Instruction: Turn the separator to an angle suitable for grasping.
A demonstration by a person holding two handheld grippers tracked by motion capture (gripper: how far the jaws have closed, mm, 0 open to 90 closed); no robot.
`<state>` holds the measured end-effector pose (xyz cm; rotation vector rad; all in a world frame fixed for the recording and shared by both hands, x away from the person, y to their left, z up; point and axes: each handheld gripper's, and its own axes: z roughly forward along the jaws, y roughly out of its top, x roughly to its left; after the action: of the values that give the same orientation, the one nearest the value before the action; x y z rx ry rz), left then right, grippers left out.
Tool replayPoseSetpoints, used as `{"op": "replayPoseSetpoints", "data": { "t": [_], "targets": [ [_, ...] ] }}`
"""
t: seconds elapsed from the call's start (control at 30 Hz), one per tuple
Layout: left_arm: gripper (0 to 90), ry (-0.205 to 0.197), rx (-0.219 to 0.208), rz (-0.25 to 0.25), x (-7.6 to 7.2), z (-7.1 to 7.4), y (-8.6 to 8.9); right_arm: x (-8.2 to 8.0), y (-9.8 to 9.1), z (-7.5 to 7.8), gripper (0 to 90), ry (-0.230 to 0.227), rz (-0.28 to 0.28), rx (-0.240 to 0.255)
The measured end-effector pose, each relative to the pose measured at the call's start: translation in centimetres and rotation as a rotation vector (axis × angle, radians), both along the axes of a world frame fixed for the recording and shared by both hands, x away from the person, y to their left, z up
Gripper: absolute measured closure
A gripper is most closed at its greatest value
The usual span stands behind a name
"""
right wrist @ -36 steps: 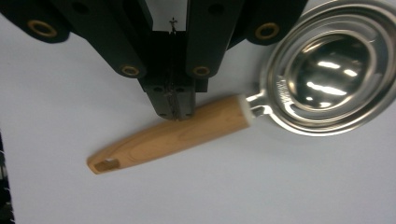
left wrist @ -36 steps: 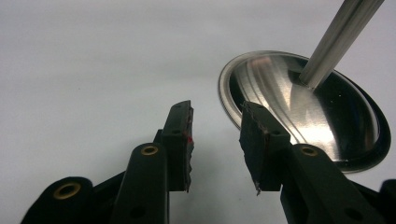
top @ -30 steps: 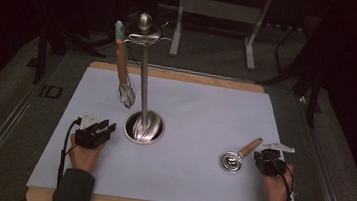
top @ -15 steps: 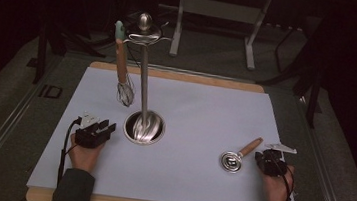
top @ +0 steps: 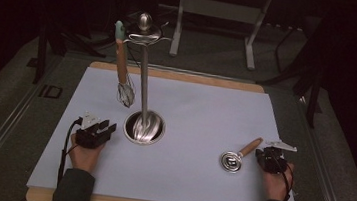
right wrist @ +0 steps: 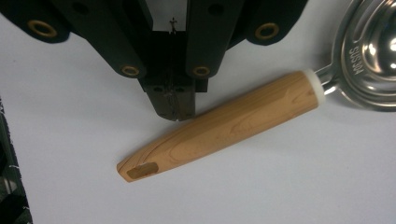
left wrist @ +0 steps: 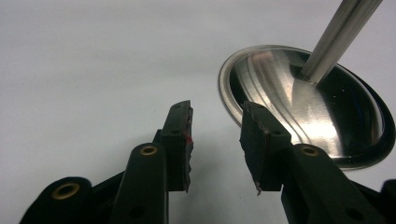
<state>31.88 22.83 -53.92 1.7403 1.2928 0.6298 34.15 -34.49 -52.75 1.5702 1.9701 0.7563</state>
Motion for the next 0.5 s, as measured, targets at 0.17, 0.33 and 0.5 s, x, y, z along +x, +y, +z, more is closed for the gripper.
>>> {"op": "replayPoseSetpoints", "data": {
  "t": [0.17, 0.33, 0.5],
  "targets": [
    [63.6, 0.000, 0.002, -0.001, 0.0, 0.0, 0.0, 0.7, 0.1, 0.0, 90.0, 0.006, 0.001, -0.005],
    [63.6, 0.002, 0.008, -0.004, 0.0, 0.0, 0.0, 1.0, 0.3, 0.0, 90.0, 0.010, 0.005, -0.006],
    [63.4, 0.002, 0.008, -0.003, 0.0, 0.0, -0.1, 1.4, 0.4, 0.1, 90.0, 0.015, 0.010, 0.010]
  ]
}}
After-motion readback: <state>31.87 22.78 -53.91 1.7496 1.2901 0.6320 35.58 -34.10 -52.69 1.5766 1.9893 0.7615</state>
